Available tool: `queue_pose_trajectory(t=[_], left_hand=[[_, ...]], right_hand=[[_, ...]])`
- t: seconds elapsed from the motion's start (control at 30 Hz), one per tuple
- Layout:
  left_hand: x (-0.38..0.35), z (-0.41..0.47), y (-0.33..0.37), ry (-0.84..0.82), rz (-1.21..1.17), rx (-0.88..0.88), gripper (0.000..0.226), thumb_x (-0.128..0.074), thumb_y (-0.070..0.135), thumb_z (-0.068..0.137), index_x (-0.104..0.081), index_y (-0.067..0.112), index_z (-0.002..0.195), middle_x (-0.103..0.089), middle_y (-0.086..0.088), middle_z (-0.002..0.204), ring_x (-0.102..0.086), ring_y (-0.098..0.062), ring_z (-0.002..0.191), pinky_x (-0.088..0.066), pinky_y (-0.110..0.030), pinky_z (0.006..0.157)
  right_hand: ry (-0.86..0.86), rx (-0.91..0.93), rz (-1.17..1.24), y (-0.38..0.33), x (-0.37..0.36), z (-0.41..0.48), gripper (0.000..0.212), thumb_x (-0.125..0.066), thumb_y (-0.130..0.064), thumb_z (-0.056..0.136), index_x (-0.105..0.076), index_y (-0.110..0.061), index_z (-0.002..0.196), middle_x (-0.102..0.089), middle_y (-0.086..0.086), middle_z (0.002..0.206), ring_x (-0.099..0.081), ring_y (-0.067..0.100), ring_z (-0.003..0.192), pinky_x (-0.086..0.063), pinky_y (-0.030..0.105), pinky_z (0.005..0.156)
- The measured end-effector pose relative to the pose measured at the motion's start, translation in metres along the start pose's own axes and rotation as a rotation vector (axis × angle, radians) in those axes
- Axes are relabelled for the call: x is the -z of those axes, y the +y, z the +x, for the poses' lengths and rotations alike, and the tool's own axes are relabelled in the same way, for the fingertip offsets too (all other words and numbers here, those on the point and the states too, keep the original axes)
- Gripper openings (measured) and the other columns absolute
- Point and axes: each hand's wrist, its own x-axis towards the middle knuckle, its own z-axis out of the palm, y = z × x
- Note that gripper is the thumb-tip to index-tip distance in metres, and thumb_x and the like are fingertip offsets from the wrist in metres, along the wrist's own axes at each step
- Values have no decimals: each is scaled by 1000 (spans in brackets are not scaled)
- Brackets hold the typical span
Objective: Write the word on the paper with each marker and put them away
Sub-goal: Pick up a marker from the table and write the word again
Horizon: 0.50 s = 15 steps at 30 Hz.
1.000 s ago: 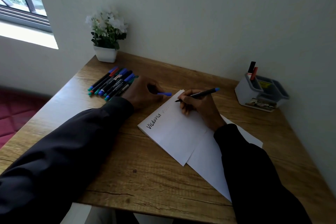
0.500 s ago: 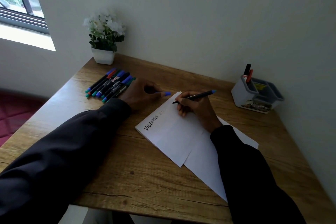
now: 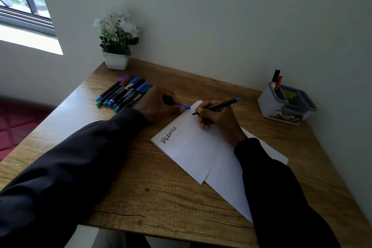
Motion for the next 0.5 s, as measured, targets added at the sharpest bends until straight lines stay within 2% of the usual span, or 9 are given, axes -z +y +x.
queue_pose_trajectory(t=[0.1,0.27,0.5], left_hand=[[0,0,0,-12,22,-7,9,-77,20,83,-74,17,91,-72,7,89,-67,0,80,-54,-13,69],[0,-1,0,-14,47,-5,14,-78,20,82,-74,14,93,-72,5,92,-67,-5,83,-58,-20,73],[-2,2,-3,1,59,-21,15,-79,19,81,-73,12,92,-71,6,91,-64,2,79,-51,-10,67]], right_hand=[[1,-1,9,-1,0,0,8,-66,-2,95,-70,-3,89,-69,12,69,-64,22,55,-54,28,53],[-1,-1,17,0,0,0,7,-66,-4,95,-70,0,91,-69,15,71,-64,24,55,-54,28,53],[-7,14,10,0,-1,1,8,-65,-2,96,-70,-1,90,-70,15,71,-64,23,55,-55,28,52]])
